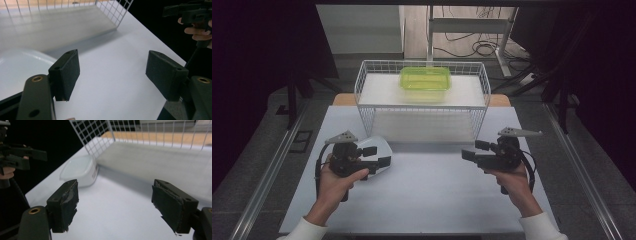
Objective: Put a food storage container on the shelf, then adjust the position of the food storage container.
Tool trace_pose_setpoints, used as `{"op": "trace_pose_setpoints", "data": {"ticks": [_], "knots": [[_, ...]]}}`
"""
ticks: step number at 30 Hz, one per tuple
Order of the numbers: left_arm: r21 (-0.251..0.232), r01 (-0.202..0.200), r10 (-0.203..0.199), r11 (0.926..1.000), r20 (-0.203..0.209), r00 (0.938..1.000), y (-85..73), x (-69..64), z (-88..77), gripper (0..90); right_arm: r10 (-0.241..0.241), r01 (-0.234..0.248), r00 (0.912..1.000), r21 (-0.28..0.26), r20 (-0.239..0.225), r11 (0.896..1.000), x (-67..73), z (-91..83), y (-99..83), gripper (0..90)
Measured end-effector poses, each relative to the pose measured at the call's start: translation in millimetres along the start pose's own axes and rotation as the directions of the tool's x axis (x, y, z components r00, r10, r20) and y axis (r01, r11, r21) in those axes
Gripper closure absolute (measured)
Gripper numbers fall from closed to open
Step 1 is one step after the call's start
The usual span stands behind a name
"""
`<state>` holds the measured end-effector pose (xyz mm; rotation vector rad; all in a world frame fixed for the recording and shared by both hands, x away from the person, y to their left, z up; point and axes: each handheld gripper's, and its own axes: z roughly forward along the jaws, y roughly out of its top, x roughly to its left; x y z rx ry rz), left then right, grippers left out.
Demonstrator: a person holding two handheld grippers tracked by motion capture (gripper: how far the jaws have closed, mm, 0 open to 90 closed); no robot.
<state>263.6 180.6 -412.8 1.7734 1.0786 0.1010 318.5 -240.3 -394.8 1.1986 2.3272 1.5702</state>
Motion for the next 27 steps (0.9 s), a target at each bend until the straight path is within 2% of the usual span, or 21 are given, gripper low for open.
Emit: {"op": "trace_pose_setpoints", "data": {"ticks": [1, 5, 9, 13, 19, 27], "knots": [[-0.002, 0.003, -0.003, 1.0000, -0.003, 1.0000, -3.6, 0.5, 0.4, 27.1, -0.001, 0.001, 1.0000, 0.008, 0.005, 1.000, -0.1, 1.3, -6.8, 22.1], [0.048, 0.006, -0.005, 0.9988, -0.018, 0.9998, -19.0, 4.1, 7.8, 27.7, 0.009, -0.010, 0.9998, 0.060, 0.019, 0.998, -2.1, 11.5, -26.9, 22.2], [0.071, 0.018, -0.017, 0.9973, -0.025, 0.9996, -25.3, 5.8, 14.5, 27.7, -0.003, -0.001, 0.9993, 0.110, 0.036, 0.994, -3.8, 24.9, -37.7, 22.2], [0.090, 0.006, -0.003, 0.9959, -0.033, 0.9995, -27.5, 5.8, 18.1, 27.7, -0.011, 0.005, 0.9985, 0.114, 0.053, 0.993, -5.6, 28.1, -41.1, 22.3], [0.106, 0.012, -0.007, 0.9943, -0.044, 0.9990, -30.4, 8.9, 19.4, 27.8, -0.007, 0.001, 0.9985, 0.109, 0.055, 0.994, -6.9, 25.7, -41.0, 22.2], [0.104, 0.011, -0.004, 0.9946, -0.063, 0.9980, -28.9, 14.1, 16.3, 27.7, -0.009, 0.002, 0.9980, 0.110, 0.063, 0.994, -9.0, 24.0, -41.8, 22.2]]}}
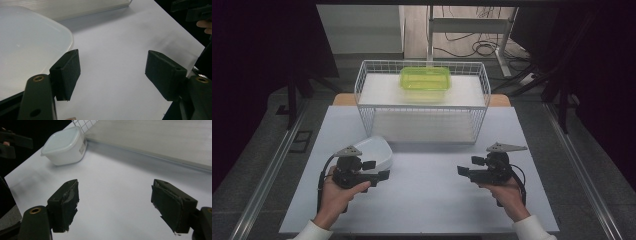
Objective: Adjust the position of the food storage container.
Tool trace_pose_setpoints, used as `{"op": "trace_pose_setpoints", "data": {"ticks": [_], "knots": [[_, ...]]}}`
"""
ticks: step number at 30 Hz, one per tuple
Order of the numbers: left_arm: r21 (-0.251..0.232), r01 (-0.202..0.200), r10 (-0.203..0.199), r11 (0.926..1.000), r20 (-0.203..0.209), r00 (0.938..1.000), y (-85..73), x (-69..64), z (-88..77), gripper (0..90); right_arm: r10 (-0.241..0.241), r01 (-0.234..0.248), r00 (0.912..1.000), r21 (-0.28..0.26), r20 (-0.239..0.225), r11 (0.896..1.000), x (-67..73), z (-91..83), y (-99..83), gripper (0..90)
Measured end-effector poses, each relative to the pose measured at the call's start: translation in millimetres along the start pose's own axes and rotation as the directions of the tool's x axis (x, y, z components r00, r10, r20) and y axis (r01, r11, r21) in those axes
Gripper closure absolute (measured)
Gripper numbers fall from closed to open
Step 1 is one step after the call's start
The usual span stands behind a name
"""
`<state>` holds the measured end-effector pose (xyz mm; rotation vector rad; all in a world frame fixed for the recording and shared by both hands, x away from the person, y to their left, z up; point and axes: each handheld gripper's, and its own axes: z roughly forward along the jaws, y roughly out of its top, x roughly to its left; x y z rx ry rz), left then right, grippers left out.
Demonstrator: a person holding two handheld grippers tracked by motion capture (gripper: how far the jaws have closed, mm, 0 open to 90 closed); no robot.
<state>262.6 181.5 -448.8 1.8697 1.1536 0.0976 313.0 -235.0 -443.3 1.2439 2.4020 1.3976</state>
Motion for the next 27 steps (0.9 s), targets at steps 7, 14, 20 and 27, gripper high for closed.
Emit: {"op": "trace_pose_setpoints", "data": {"ticks": [7, 14, 20, 27], "knots": [[0.001, 0.009, -0.009, 1.0000, -0.019, 0.9998, -0.8, 7.5, -3.2, 27.7, -0.019, 0.019, 0.9998, 0.034, 0.003, 0.999, 0.1, 5.3, -2.3, 22.2], [-0.017, 0.035, -0.036, 0.9992, -0.039, 0.9986, 0.1, 19.5, -9.8, 27.8, -0.016, 0.016, 0.9999, 0.042, 0.004, 0.999, -0.8, 7.4, -2.7, 22.2], [-0.034, 0.054, -0.056, 0.9980, -0.065, 0.9963, 9.2, 30.6, -10.1, 29.2, -0.010, 0.010, 0.9999, 0.050, 0.006, 0.999, -2.7, 8.5, -3.5, 22.2], [-0.052, 0.069, -0.074, 0.9962, -0.093, 0.9929, 22.2, 42.5, -11.3, 32.2, -0.009, 0.008, 0.9999, 0.056, 0.012, 0.998, -4.1, 10.8, -3.7, 22.3]]}}
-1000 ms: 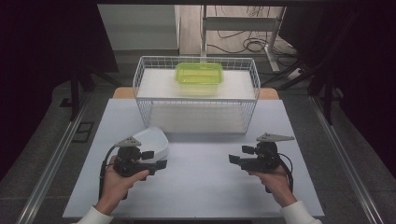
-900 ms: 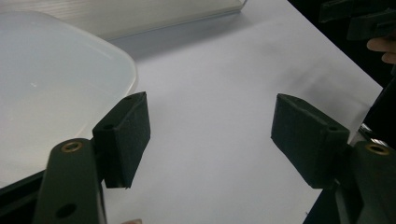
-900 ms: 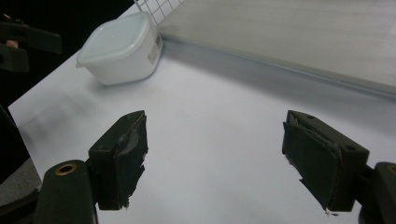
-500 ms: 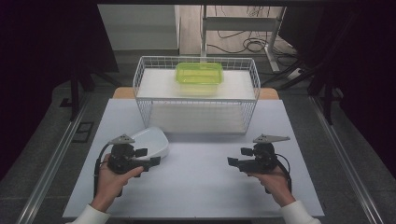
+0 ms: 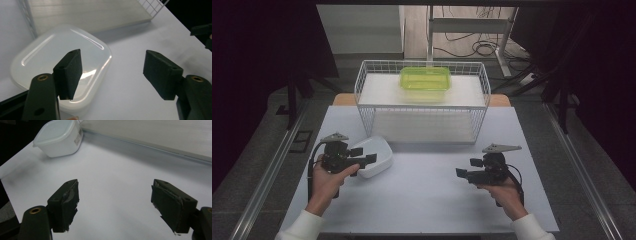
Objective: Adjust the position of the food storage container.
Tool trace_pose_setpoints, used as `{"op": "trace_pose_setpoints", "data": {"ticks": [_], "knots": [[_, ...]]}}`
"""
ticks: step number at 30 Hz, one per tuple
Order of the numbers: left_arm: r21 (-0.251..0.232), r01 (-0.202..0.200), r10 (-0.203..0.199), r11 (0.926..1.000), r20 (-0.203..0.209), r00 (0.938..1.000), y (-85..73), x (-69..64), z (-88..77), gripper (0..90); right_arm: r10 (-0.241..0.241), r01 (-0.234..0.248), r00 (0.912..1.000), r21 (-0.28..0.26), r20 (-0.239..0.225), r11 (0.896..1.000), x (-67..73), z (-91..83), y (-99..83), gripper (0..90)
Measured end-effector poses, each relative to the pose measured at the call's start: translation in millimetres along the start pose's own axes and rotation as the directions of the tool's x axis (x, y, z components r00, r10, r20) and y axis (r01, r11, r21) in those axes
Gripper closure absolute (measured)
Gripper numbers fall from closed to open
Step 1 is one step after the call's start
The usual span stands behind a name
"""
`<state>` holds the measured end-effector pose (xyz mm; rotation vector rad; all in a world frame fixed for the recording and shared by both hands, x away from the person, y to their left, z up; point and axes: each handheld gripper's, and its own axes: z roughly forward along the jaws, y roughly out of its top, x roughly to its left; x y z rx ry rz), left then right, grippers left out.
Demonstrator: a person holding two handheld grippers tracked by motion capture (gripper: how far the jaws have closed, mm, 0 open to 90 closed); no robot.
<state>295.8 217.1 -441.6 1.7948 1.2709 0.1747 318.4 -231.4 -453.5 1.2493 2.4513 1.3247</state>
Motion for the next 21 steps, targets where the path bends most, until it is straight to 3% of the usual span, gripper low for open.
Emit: {"op": "trace_pose_setpoints", "data": {"ticks": [9, 14, 21], "knots": [[0.033, 0.001, 0.002, 0.9995, -0.071, 0.9975, 17.9, 18.6, 10.1, 49.6, 0.000, 0.000, 0.9999, 0.007, 0.013, 1.000, -1.6, 0.8, 0.1, 22.3], [0.060, 0.015, -0.008, 0.9981, -0.107, 0.9943, 15.0, 27.2, 4.8, 63.2, 0.004, -0.004, 0.9998, 0.012, 0.017, 1.000, -3.5, 0.8, -1.6, 22.4], [0.082, 0.049, -0.039, 0.9955, -0.120, 0.9921, 11.3, 36.5, -3.5, 84.5, 0.009, -0.009, 0.9997, 0.010, 0.023, 1.000, -4.6, 0.4, -1.5, 22.6]]}}
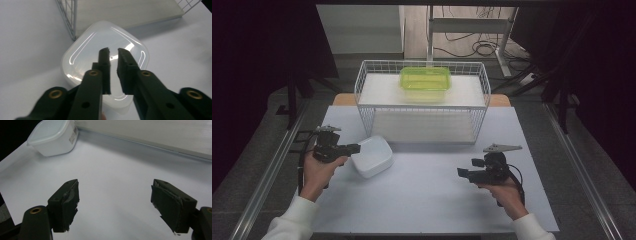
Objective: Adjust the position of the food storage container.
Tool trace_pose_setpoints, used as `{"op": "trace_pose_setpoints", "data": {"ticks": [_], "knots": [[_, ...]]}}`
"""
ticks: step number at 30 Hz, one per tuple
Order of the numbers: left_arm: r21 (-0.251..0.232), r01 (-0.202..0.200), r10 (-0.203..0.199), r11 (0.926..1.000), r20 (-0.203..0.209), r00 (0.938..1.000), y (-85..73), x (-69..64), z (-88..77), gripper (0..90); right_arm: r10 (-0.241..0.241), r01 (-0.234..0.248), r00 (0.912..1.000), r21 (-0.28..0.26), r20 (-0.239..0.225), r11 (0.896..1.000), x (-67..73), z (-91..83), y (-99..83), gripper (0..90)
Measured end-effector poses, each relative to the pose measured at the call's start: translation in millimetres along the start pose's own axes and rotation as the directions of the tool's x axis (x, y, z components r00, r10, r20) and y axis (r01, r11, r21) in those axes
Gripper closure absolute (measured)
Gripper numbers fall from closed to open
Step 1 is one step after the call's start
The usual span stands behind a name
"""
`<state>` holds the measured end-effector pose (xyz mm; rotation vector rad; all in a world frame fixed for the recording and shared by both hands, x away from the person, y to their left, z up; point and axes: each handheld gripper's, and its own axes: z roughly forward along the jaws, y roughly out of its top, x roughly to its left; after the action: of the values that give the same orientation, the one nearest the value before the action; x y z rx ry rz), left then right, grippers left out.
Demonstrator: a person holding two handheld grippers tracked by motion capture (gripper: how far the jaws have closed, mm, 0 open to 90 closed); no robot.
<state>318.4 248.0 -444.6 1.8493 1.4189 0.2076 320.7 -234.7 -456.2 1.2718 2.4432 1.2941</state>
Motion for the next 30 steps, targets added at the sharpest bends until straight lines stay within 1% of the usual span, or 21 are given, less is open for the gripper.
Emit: {"op": "trace_pose_setpoints", "data": {"ticks": [2, 4, 6, 9, 12, 13, 16, 17, 19, 21, 23, 24, 27, 28, 30], "knots": [[0.003, 0.005, -0.005, 1.0000, -0.004, 1.0000, 2.3, 3.6, -0.1, 88.7, 0.001, -0.001, 1.0000, 0.001, -0.002, 1.000, -0.1, 0.8, 0.1, 22.6], [0.005, 0.013, -0.013, 0.9999, -0.006, 0.9999, 5.7, 6.3, 1.3, 89.6, -0.003, 0.003, 1.0000, 0.005, 0.002, 1.000, -0.2, 1.8, 0.1, 22.6], [0.012, 0.003, -0.003, 0.9999, -0.025, 0.9997, 11.6, 8.7, 4.9, 89.7, 0.000, 0.000, 1.0000, 0.011, 0.001, 1.000, 0.0, 3.1, 0.0, 22.6], [0.013, -0.004, 0.005, 0.9999, -0.042, 0.9991, 20.6, 11.9, 12.5, 89.7, 0.001, -0.001, 1.0000, 0.016, -0.001, 1.000, -0.2, 4.1, -0.1, 22.6], [0.048, -0.042, 0.046, 0.9980, -0.091, 0.9948, 31.8, 16.1, 26.3, 89.8, 0.001, -0.001, 1.0000, 0.018, 0.002, 1.000, -0.5, 4.5, -0.4, 22.6], [0.057, -0.042, 0.047, 0.9975, -0.091, 0.9947, 33.9, 18.2, 29.5, 89.8, 0.000, 0.000, 1.0000, 0.019, 0.002, 1.000, -0.9, 4.3, -0.7, 22.6], [0.106, -0.060, 0.072, 0.9926, -0.117, 0.9905, 40.4, 29.6, 42.2, 89.8, 0.000, 0.000, 1.0000, 0.018, 0.005, 1.000, -2.0, 3.7, -1.3, 22.6], [0.114, -0.061, 0.075, 0.9916, -0.116, 0.9905, 41.2, 32.4, 44.8, 89.8, 0.003, -0.003, 1.0000, 0.017, 0.005, 1.000, -2.4, 3.1, -1.5, 22.6], [0.136, -0.080, 0.096, 0.9874, -0.113, 0.9890, 43.2, 38.9, 51.8, 89.8, 0.004, -0.004, 1.0000, 0.015, 0.008, 1.000, -3.8, 2.4, -2.0, 22.6], [0.154, -0.092, 0.109, 0.9838, -0.105, 0.9884, 44.3, 43.9, 56.4, 89.8, 0.008, -0.008, 0.9999, 0.014, 0.011, 1.000, -5.2, 1.9, -2.5, 22.6], [0.167, -0.102, 0.117, 0.9807, -0.087, 0.9892, 44.5, 47.6, 61.3, 89.8, 0.011, -0.012, 0.9998, 0.010, 0.016, 1.000, -6.8, 2.1, -2.6, 22.6], [0.173, -0.108, 0.123, 0.9789, -0.077, 0.9895, 44.2, 48.5, 63.8, 89.8, 0.011, -0.012, 0.9997, 0.012, 0.022, 1.000, -7.4, 1.9, -2.5, 22.6], [0.191, -0.123, 0.138, 0.9738, -0.069, 0.9881, 43.3, 48.5, 68.2, 89.8, 0.013, -0.013, 0.9997, 0.011, 0.022, 1.000, -8.6, 2.0, -2.5, 22.6], [0.195, -0.125, 0.139, 0.9729, -0.060, 0.9885, 43.1, 47.9, 69.6, 89.9, 0.012, -0.012, 0.9996, 0.011, 0.024, 1.000, -9.0, 2.2, -2.6, 22.6], [0.197, -0.124, 0.139, 0.9726, -0.064, 0.9882, 42.9, 46.3, 70.8, 89.9, 0.014, -0.014, 0.9994, 0.011, 0.032, 1.000, -9.3, 2.4, -2.6, 22.7]]}}
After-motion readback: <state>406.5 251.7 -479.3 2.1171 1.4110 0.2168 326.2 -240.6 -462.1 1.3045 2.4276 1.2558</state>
